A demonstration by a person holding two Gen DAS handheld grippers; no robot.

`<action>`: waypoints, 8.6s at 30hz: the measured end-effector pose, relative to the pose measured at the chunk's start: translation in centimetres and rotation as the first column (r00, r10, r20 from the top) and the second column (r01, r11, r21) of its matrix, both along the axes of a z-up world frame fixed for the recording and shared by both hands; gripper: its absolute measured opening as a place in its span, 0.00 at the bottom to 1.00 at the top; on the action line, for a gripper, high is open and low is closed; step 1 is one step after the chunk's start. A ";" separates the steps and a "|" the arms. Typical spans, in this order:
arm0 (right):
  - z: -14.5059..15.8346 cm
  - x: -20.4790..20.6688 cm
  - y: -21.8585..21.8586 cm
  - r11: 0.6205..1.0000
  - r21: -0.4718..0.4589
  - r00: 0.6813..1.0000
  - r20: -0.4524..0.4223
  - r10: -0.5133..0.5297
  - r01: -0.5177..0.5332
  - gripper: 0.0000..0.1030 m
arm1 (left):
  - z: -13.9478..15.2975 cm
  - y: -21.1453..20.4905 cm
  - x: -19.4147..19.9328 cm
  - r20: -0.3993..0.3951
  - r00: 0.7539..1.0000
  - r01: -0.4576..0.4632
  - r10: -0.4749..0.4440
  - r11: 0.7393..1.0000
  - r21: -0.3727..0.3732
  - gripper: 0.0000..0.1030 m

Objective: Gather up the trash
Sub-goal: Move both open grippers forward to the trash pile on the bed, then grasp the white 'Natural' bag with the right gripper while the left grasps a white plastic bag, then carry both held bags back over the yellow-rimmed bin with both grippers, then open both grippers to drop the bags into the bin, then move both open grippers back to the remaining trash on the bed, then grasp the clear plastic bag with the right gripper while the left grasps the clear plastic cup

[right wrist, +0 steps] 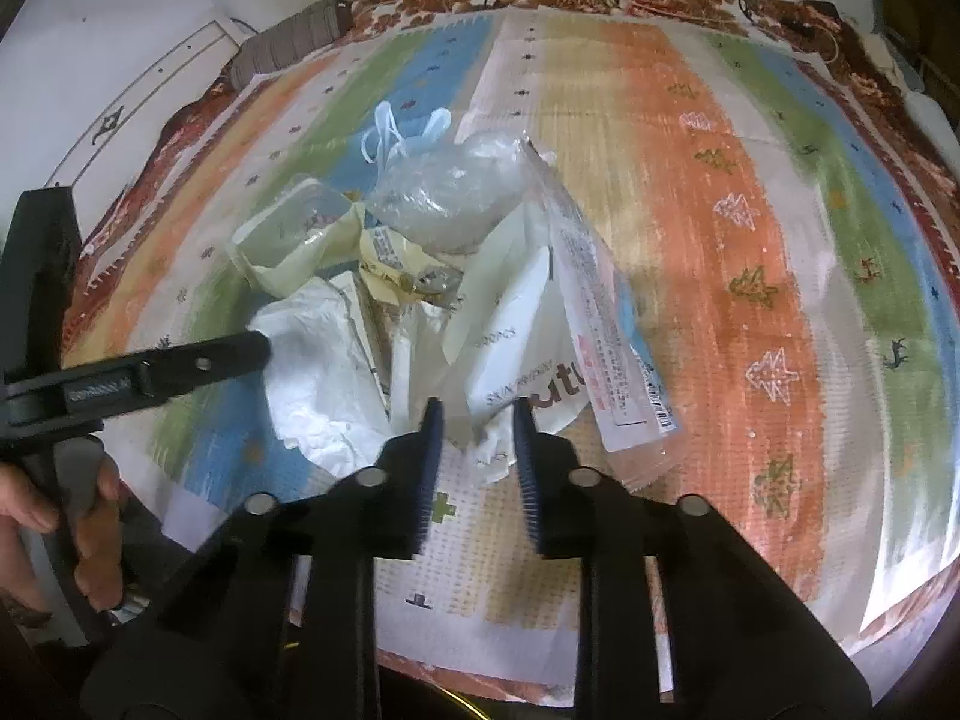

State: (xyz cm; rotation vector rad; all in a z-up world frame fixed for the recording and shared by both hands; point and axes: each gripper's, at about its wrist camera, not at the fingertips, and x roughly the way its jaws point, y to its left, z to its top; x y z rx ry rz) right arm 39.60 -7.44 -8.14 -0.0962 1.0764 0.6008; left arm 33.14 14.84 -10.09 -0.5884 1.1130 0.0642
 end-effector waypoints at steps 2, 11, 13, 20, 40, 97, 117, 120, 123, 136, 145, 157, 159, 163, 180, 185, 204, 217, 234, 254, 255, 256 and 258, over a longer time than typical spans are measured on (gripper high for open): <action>-0.4 0.2 0.1 1.000 -0.009 1.000 -0.013 0.010 -0.010 0.08 | -0.4 -0.8 0.5 -0.013 0.999 0.032 -0.032 0.999 -0.006 0.50; 0.6 0.4 -0.9 1.000 0.003 1.000 0.004 0.017 -0.017 0.02 | 0.9 -1.0 0.3 0.008 0.998 0.062 -0.063 0.997 0.038 0.03; 1.5 0.4 -1.3 1.000 0.012 1.000 0.021 0.010 -0.011 0.02 | 1.6 -0.9 0.1 0.021 0.998 0.054 -0.055 0.998 0.040 0.02; 4.4 0.1 -2.7 0.999 0.052 0.998 0.067 -0.005 0.001 0.02 | 4.9 -1.1 -1.6 0.078 0.995 0.049 -0.054 0.996 0.072 0.02; 2.9 -0.2 -6.4 0.967 0.213 0.974 -0.206 -0.091 0.136 0.02 | 7.1 -2.8 -3.7 0.121 0.990 0.065 -0.073 0.995 0.070 0.02; 11.9 -16.9 -7.9 0.989 0.108 0.967 0.242 0.075 -0.104 0.02 | 15.5 -6.0 -15.4 0.342 0.936 0.064 -0.080 0.996 0.058 0.02; 8.7 -25.6 -10.4 0.978 0.090 0.960 0.224 0.166 -0.190 0.02 | 13.3 -11.7 -22.5 0.305 0.945 0.088 -0.118 0.990 0.111 0.02; 7.4 -26.3 -10.3 0.979 0.069 0.965 0.193 0.178 -0.194 0.02 | 11.9 -12.4 -23.2 0.253 0.961 0.084 -0.109 0.991 0.107 0.02; 6.2 -26.5 -10.2 0.980 0.046 0.971 0.155 0.183 -0.192 0.02 | 10.3 -12.4 -23.9 0.204 0.975 0.068 -0.085 0.994 0.087 0.02; -0.5 -27.4 -8.6 0.977 -0.042 0.974 -0.095 0.205 -0.210 0.02 | 2.3 -13.6 -23.9 -0.094 0.995 0.042 -0.034 0.995 0.085 0.02; -3.8 -25.9 -8.7 0.988 -0.041 0.956 -0.262 0.132 -0.148 0.07 | 0.1 -12.2 -23.3 -0.178 0.983 -0.025 0.035 0.998 0.058 0.39; -0.9 -25.1 -9.4 0.995 0.025 0.977 -0.185 0.103 -0.100 0.30 | 3.0 -9.9 -23.5 -0.087 0.990 -0.115 0.114 0.993 -0.010 0.50; -0.4 -24.9 -9.4 0.995 0.039 0.980 -0.170 0.102 -0.097 0.30 | 3.4 -9.6 -23.4 -0.072 0.990 -0.121 0.119 0.992 -0.028 0.52; 0.8 -24.6 -9.1 0.993 0.058 0.984 -0.135 0.113 -0.106 0.36 | 4.5 -8.8 -23.2 -0.041 0.991 -0.131 0.130 0.991 -0.024 0.53; 9.4 -18.6 -4.9 0.977 0.118 0.982 0.084 0.169 -0.179 0.53 | 10.2 -2.2 -17.4 0.091 0.984 -0.159 0.154 0.986 0.056 0.62; 10.3 -16.0 -3.1 0.975 0.129 0.980 0.107 0.168 -0.182 0.58 | 11.4 -1.1 -14.5 0.156 0.982 -0.131 0.106 0.978 0.162 0.67; 6.8 -6.6 3.6 0.969 0.220 0.993 0.037 0.110 -0.116 0.67 | 8.5 6.1 -6.3 0.287 0.937 -0.214 0.199 0.977 0.019 0.71; 2.6 -0.5 6.8 0.966 0.252 0.996 -0.053 0.069 -0.054 0.66 | 5.4 9.0 -1.0 0.249 0.955 -0.156 0.162 0.987 -0.043 0.71; -1.9 4.5 11.1 0.951 0.303 0.982 -0.152 0.113 -0.062 0.41 | 2.0 10.6 3.5 0.210 0.968 -0.136 0.140 0.990 -0.034 0.70; -5.0 7.1 12.4 0.951 0.302 0.975 -0.188 0.121 -0.060 0.00 | -1.7 9.4 8.1 0.186 0.980 -0.057 0.074 0.994 -0.092 0.54; -4.7 7.0 12.5 0.953 0.293 0.976 -0.174 0.134 -0.078 0.00 | -1.7 9.0 8.3 0.166 0.984 -0.054 0.063 0.997 -0.058 0.44; -4.5 7.0 12.5 0.954 0.287 0.976 -0.165 0.144 -0.092 0.00 | -1.8 8.9 8.4 0.146 0.987 -0.059 0.062 0.998 -0.024 0.39; -4.0 7.0 12.5 0.954 0.283 0.976 -0.158 0.152 -0.103 0.00 | -1.2 9.0 7.8 0.151 0.985 -0.086 0.081 0.996 0.025 0.38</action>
